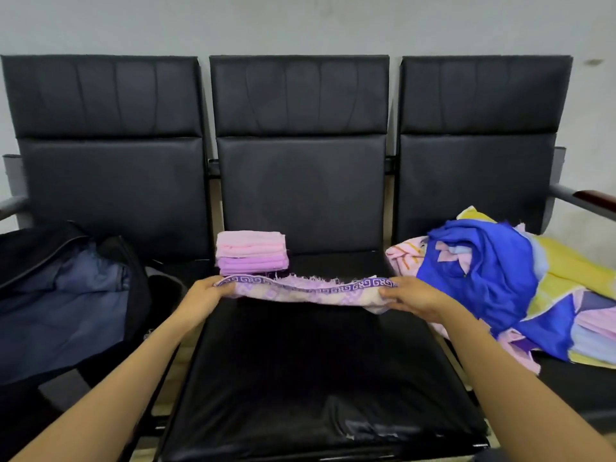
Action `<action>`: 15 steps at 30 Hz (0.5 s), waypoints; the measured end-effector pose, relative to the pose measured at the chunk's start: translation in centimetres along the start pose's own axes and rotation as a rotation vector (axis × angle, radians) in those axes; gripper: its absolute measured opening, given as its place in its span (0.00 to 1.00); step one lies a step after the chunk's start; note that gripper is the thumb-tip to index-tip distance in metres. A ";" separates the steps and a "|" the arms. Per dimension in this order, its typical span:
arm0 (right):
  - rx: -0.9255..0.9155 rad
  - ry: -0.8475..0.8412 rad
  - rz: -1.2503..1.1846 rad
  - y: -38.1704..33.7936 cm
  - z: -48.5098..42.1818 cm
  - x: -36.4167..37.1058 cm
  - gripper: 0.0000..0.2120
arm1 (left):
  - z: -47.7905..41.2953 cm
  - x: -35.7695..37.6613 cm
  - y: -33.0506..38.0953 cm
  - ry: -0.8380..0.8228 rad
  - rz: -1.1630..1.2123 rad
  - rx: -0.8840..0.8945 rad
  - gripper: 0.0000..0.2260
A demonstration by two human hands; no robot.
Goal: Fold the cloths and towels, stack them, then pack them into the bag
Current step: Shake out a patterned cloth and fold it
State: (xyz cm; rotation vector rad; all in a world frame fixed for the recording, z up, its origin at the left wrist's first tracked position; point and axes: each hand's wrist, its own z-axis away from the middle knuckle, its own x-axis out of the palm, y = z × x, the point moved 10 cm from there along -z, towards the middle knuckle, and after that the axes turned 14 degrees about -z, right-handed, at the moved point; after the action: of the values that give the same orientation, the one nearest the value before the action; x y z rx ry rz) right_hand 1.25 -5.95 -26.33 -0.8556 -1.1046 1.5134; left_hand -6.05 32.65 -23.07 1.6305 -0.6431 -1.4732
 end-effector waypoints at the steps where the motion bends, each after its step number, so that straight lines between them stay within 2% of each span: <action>1: 0.079 -0.026 0.057 1.9 0.2 -0.1 0.07 | 0.2 1.0 -1.5 -0.066 -0.056 -0.027 0.05; 5: 0.252 -0.054 0.187 7.0 1.6 0.1 0.04 | 1.2 4.1 -6.0 -0.225 -0.260 -0.114 0.07; 7: 0.283 -0.028 0.185 8.2 1.7 0.4 0.04 | 1.2 4.9 -7.0 -0.251 -0.273 -0.122 0.06; 11: 0.263 0.084 0.351 7.7 1.1 0.0 0.03 | -0.1 4.9 -7.4 -0.147 -0.299 -0.166 0.07; 15: 0.104 0.162 0.540 5.3 -0.8 -0.3 0.06 | -1.1 4.9 -7.2 -0.076 -0.380 -0.172 0.09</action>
State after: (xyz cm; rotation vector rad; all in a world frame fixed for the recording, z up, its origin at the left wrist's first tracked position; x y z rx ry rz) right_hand 0.34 -6.31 -31.62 -1.2453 -0.6960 1.8795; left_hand -5.19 32.70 -31.81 1.6269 -0.2430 -1.8145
